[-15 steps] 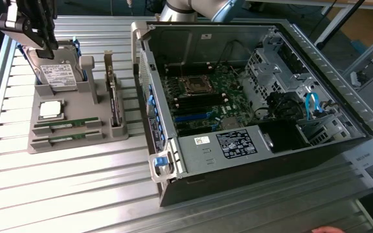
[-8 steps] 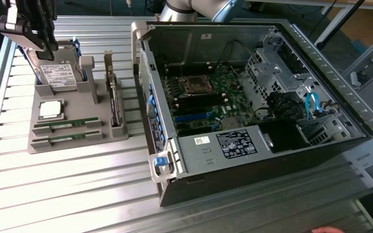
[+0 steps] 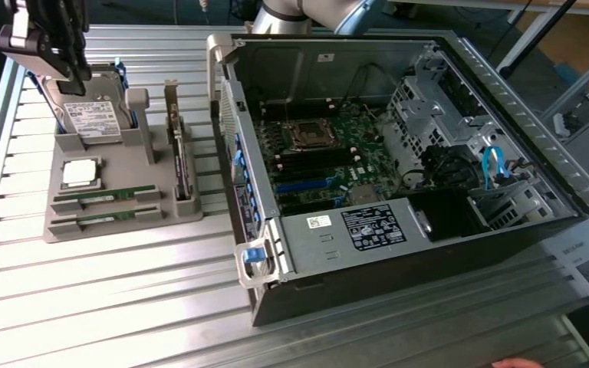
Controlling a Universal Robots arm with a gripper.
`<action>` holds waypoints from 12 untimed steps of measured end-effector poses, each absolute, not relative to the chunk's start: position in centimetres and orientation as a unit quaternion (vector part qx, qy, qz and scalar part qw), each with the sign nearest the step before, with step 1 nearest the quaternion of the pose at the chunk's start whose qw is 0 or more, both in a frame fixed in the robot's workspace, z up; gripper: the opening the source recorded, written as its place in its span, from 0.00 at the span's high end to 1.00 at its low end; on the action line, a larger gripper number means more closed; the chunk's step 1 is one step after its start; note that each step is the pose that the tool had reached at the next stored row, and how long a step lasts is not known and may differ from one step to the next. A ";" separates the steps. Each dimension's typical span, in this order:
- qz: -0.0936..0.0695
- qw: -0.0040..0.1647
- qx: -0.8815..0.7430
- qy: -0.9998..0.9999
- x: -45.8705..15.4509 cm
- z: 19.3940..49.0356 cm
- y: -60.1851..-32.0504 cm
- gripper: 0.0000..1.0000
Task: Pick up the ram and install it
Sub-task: 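Pick up the ram and move it above insertion slot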
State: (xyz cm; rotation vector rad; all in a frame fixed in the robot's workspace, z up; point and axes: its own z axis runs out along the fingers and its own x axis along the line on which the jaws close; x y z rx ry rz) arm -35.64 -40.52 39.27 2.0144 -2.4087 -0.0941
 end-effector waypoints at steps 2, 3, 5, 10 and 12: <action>-0.030 0.000 0.647 -0.762 -35.6 39.3 -40.5 0.70; -0.030 0.001 0.650 -0.759 -35.6 39.3 -40.5 0.70; -0.030 0.001 0.658 -0.752 -35.6 39.3 -40.5 0.70; -0.030 0.001 0.663 -0.748 -35.6 39.3 -40.5 0.70; -0.030 0.001 0.663 -0.748 -35.6 39.3 -40.5 0.70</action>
